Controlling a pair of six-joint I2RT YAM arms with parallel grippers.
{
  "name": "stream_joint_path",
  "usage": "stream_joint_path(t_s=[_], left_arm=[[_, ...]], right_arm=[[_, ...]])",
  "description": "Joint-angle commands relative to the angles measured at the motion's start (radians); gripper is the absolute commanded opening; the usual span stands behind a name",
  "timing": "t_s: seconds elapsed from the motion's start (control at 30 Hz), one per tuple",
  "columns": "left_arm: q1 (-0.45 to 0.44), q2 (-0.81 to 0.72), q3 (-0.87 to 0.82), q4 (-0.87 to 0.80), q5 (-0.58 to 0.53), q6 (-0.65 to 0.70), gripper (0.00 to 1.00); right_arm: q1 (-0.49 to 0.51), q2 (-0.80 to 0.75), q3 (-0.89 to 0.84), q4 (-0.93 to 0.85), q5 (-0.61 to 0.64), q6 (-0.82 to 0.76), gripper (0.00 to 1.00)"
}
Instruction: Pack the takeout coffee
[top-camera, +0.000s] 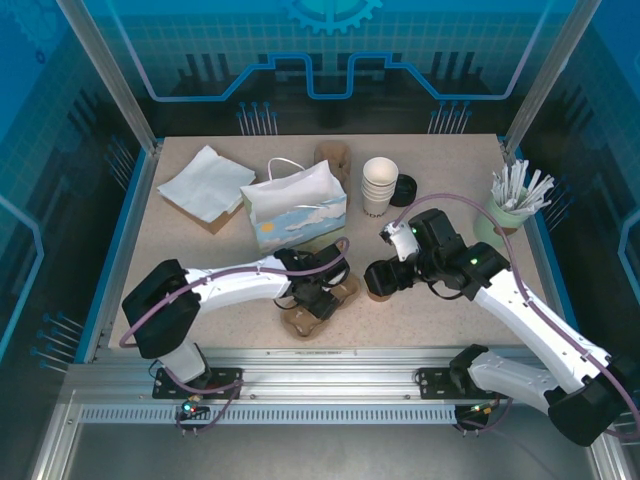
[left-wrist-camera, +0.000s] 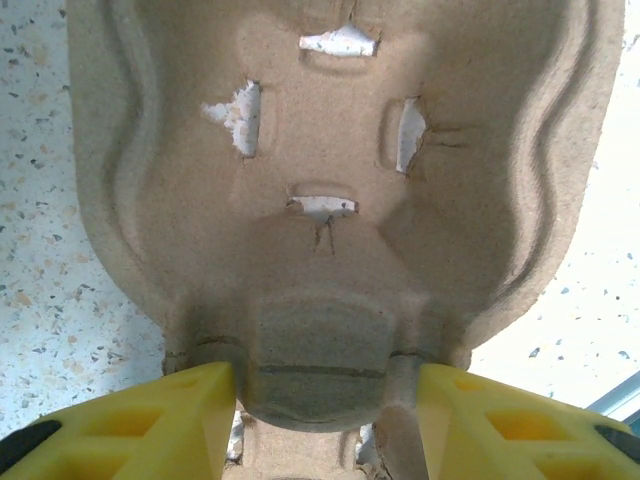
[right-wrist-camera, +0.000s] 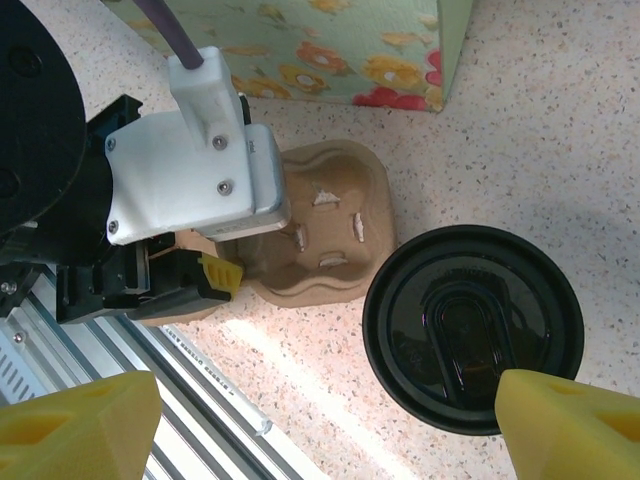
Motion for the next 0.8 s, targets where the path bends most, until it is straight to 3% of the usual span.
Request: stream_joint_path(t_s=[0.0, 0.37, 0.77], left_arm=[[-0.011, 0.017, 0.028, -0.025, -0.021, -0.014, 0.52], [-0.016, 0.038, 0.038, -0.014, -0.028, -0.014, 0.51], [-0.017, 0.032, 0.034, -0.008, -0.028, -0.022, 0.43]], right_arm=[[-0.011, -0.017, -0.016, 0.001, -0.016, 0.014, 0.88], [-0.01, -0.02, -0.029, 0.007, -0.019, 0.019, 0.88], [-0.01, -0.022, -0.039, 0.013, -0.02, 0.021, 0.88]])
